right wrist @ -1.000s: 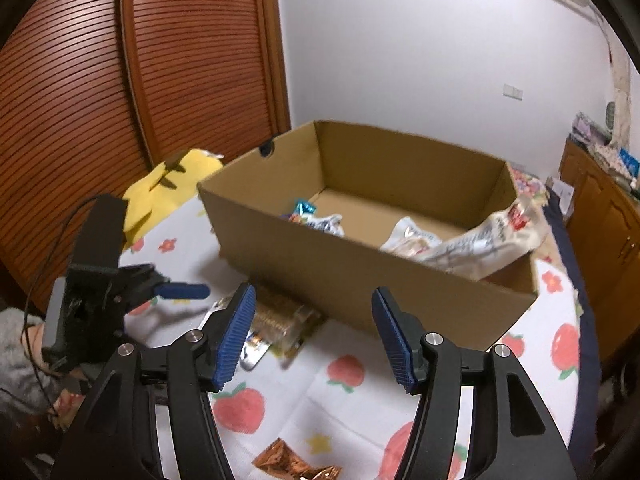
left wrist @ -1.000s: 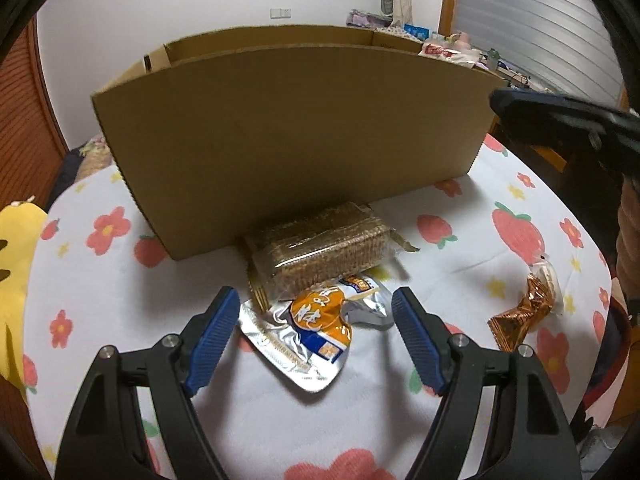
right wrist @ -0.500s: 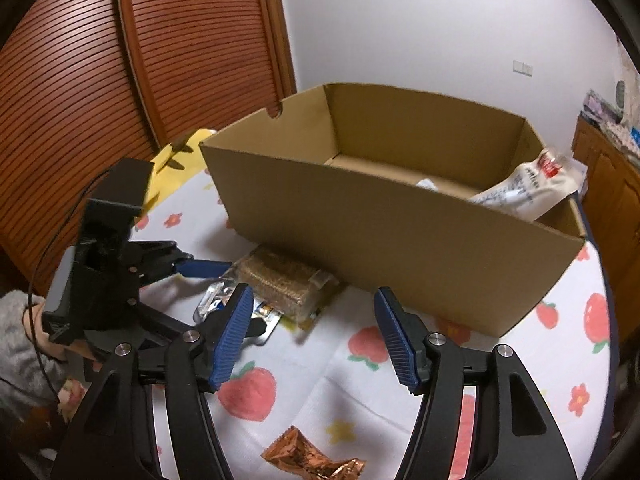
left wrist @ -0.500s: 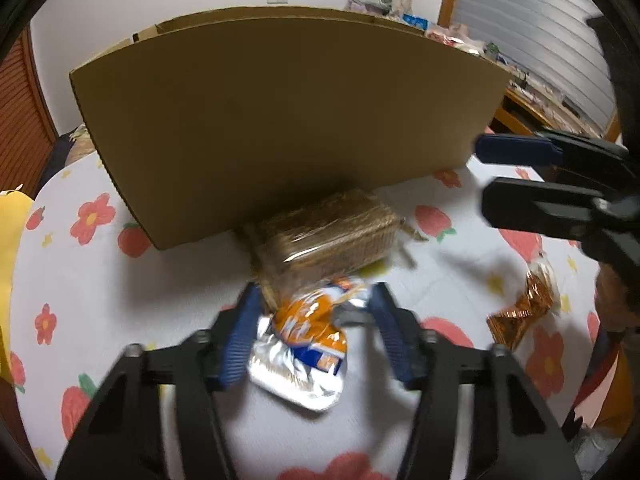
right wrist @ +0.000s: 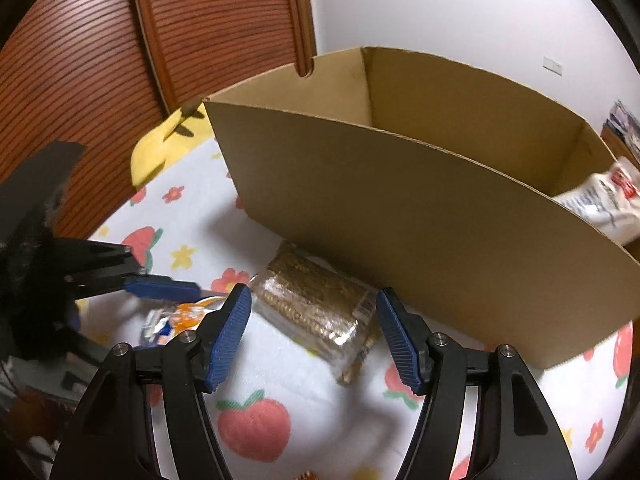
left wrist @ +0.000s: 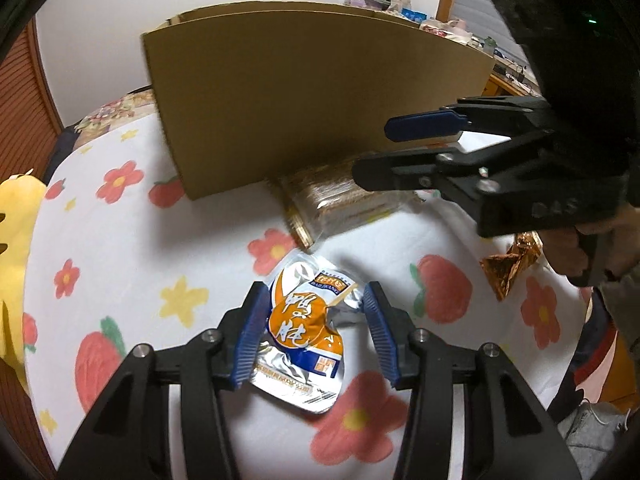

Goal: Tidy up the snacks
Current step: 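Grasp the granola bar with the right tool while the left tool grasps the silver-orange pouch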

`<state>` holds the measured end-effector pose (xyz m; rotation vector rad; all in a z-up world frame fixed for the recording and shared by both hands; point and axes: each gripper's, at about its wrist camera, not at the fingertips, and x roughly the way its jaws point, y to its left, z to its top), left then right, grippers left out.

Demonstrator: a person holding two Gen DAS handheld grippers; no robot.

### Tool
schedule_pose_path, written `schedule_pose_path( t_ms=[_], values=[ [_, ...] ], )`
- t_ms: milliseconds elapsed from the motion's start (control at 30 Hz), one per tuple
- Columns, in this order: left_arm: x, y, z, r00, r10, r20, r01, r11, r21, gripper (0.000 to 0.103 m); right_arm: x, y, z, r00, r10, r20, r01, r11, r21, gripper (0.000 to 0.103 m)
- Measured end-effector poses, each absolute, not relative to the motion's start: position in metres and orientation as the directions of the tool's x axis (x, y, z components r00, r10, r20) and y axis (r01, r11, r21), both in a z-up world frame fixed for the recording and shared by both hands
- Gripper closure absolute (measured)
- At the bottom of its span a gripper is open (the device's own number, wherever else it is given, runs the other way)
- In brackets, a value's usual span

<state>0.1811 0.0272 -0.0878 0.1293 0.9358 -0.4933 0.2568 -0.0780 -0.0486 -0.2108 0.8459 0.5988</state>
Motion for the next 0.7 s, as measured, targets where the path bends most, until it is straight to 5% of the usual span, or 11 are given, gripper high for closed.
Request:
schedule_pose_path(
  t_ms=[700],
  values=[
    [0.172,0.051,-0.085,0.508,-0.376,-0.775,0.427,0.891,-0.152,0.055,0.272,-0.046,-0.086,0.359,0.338,-0.870,-0.662,0.749,0.017,0.030]
  ],
)
